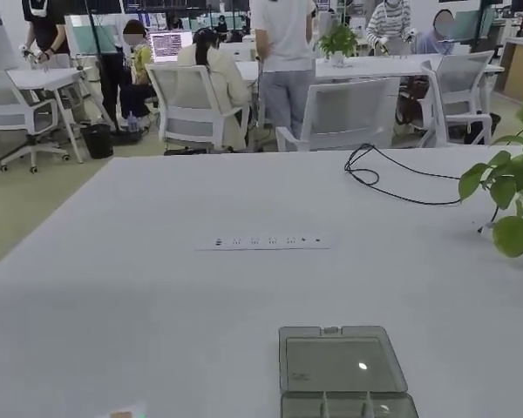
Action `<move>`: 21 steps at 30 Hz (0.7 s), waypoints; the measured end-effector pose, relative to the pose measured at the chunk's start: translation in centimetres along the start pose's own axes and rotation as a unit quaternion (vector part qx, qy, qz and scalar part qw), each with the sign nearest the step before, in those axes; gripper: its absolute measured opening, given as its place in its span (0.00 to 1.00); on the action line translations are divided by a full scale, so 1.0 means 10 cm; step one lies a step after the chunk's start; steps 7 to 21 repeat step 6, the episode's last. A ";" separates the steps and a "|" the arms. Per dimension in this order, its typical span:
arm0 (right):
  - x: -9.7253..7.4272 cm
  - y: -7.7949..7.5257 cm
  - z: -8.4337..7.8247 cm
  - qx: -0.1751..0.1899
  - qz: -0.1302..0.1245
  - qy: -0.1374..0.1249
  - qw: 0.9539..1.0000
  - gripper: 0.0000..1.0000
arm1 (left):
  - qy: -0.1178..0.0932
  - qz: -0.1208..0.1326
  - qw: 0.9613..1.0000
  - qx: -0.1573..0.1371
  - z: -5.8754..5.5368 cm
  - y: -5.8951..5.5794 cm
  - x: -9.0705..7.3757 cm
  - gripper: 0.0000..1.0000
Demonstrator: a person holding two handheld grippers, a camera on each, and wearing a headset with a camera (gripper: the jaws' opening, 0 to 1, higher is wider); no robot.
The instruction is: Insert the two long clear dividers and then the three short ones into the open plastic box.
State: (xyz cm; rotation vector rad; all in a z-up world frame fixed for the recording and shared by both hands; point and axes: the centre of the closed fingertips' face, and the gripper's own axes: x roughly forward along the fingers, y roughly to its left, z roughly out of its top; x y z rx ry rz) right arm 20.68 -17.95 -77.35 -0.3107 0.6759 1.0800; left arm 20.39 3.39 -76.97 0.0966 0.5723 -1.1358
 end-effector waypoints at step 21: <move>0.00 0.07 0.03 0.004 -0.002 0.000 1.000 0.93 | 0.002 -0.001 1.000 -0.003 -0.02 -0.01 0.00 1.00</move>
